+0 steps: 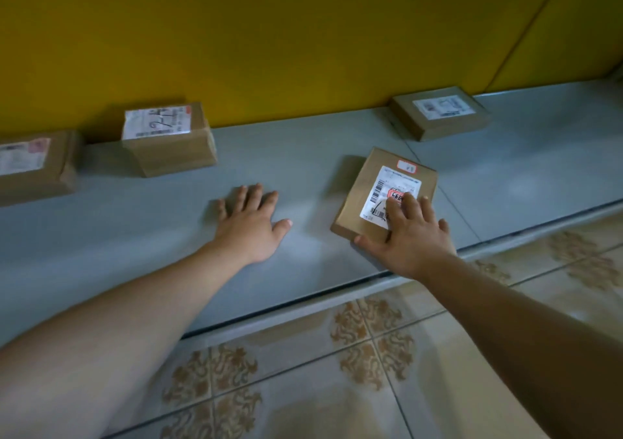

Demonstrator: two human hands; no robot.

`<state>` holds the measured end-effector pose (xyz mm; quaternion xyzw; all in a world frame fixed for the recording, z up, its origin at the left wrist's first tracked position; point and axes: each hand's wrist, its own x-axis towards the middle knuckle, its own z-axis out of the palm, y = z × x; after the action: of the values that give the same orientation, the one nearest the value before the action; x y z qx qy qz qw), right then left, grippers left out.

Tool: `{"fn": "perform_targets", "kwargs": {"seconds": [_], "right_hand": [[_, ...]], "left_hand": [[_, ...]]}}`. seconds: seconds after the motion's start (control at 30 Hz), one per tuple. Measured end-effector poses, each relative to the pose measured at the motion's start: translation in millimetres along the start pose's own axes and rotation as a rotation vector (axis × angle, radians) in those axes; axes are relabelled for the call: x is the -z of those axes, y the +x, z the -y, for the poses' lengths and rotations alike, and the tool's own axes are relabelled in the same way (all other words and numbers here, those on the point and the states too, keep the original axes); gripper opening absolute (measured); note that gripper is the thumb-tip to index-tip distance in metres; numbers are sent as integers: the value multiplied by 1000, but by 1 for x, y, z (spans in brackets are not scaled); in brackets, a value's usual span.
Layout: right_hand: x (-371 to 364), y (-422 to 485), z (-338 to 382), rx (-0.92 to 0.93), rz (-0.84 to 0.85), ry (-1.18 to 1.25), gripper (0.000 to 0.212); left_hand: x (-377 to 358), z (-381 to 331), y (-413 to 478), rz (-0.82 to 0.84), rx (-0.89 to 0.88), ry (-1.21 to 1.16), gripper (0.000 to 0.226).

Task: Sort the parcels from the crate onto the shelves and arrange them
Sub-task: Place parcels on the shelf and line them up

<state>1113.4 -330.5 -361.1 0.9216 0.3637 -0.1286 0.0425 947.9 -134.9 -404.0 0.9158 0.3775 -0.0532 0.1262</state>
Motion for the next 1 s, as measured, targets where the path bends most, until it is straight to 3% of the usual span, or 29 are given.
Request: {"fn": "perform_targets", "kwargs": {"seconds": [0.27,0.57,1.0], "right_hand": [[3,32,-86,-229,-104,51,106],[7,82,-164,-338,-193,203,75],[2,90,-136,-455,-118,327,76]], "left_hand": [[-15,-98,24,33,-104,68,76],[-30,-191,70,28,-186,212,81],[-32,-194,69,14,-159,234,79]]}}
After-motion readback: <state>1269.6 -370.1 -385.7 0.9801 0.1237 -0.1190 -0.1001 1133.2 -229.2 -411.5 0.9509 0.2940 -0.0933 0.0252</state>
